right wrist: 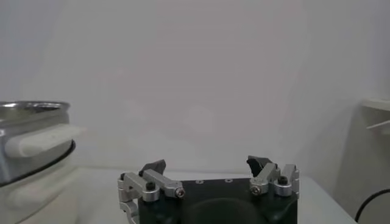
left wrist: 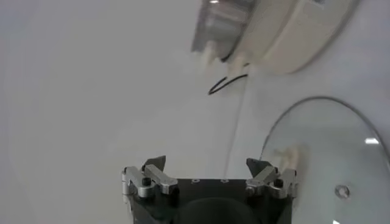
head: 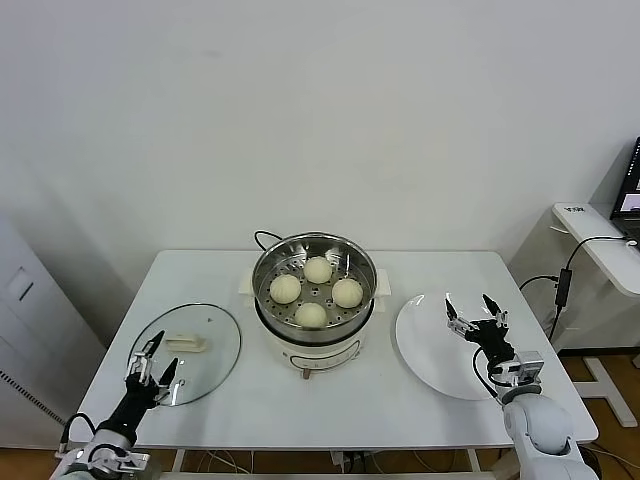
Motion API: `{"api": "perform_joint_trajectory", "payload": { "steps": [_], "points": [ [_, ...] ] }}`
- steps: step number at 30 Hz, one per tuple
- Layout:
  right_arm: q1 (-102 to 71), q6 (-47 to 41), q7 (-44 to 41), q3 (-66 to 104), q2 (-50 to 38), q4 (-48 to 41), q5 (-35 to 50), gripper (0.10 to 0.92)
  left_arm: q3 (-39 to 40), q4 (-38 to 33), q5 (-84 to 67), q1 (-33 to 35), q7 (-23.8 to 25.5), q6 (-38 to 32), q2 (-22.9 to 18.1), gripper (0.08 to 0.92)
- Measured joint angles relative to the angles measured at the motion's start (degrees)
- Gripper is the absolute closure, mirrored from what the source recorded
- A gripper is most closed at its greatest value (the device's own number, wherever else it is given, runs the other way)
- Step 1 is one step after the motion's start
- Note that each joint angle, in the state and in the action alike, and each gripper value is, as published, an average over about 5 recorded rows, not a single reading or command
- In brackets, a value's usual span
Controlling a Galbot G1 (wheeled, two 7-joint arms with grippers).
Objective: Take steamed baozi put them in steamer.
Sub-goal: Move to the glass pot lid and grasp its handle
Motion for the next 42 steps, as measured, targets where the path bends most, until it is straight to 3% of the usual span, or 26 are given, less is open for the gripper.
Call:
{"api": "perform_joint_trajectory", "payload": {
  "steps": [15, 42],
  "points": [
    [-1.0, 1.4, -2.0, 0.7, 1.7, -0.6, -2.4, 0.203, 0.9, 10.0, 11.1, -8.7, -3.2, -3.5, -3.0, 0.177],
    [-1.5, 2.0, -2.8, 1.6, 2.3, -1.4, -4.3, 0.203, 2.6, 23.2, 14.4, -19.8, -4.6, -3.9, -5.0, 0.181]
  ]
}}
